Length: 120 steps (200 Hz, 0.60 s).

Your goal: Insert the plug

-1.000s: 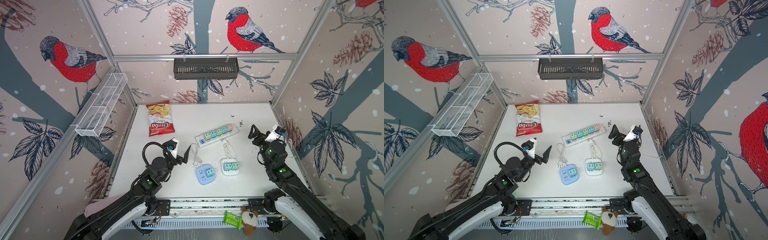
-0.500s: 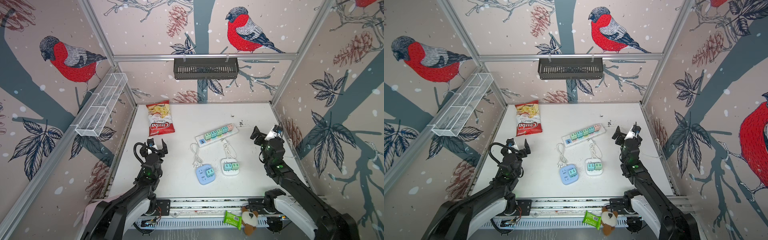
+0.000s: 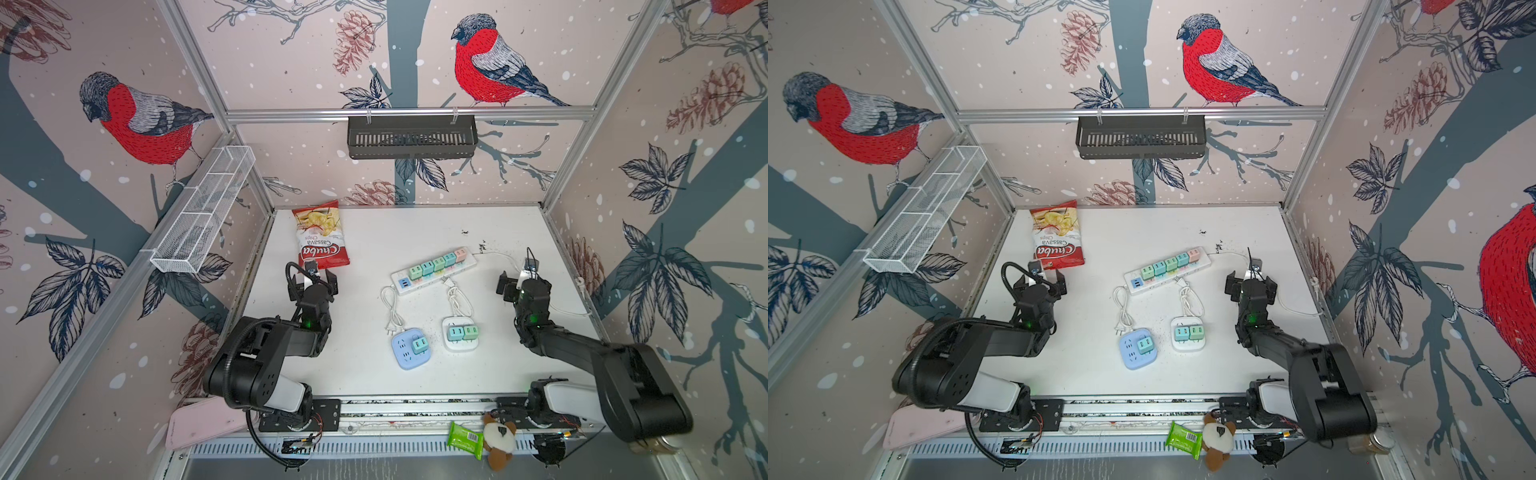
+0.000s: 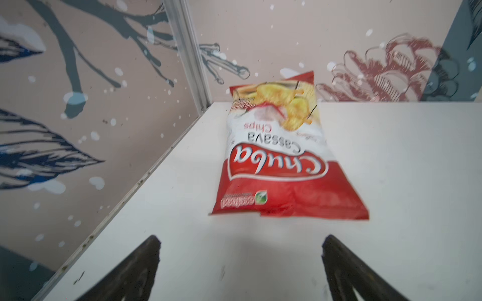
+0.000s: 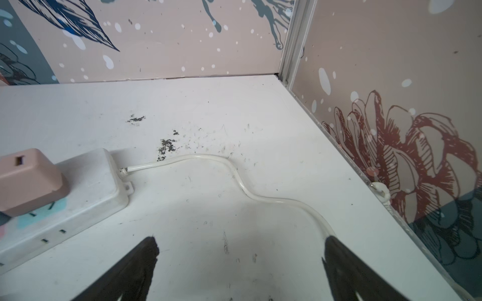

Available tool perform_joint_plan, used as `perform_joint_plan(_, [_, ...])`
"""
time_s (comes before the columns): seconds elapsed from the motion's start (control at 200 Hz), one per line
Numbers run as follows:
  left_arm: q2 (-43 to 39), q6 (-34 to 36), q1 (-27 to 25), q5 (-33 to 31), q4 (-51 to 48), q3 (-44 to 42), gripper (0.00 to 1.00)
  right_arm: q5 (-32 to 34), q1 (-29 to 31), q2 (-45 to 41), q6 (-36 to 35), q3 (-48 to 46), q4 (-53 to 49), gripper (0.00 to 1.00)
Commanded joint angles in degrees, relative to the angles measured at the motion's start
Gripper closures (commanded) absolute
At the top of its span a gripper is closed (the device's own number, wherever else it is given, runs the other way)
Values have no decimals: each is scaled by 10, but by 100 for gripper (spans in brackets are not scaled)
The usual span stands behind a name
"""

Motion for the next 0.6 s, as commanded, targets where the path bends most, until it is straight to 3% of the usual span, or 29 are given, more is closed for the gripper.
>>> perform_joint_plan(0.0, [-21, -43, 37, 47, 81, -8, 3, 26, 10, 36, -50, 20, 83, 0])
perform_joint_plan(0.075, [0, -28, 39, 89, 77, 8, 3, 21, 18, 34, -73, 5, 120, 0])
perform_joint_plan(0.255, [8, -21, 33, 80, 61, 21, 3, -7, 17, 32, -85, -18, 174, 0])
perform_joint_plan(0.33, [5, -22, 33, 81, 53, 23, 3, -56, 1, 51, -77, -33, 220, 0])
perform_joint_plan(0.4, [7, -22, 33, 80, 52, 25, 3, -22, -13, 61, -45, -41, 251, 0])
perform_joint_plan(0.46, [8, -25, 38, 88, 42, 31, 3, -60, -52, 74, -3, -44, 251, 0])
perform_joint_plan(0.525, [9, -27, 41, 93, 32, 36, 3, -46, -64, 118, 1, -60, 346, 0])
perform_joint_plan(0.595, [8, -28, 40, 94, 32, 36, 3, -28, -58, 91, 16, -33, 247, 1])
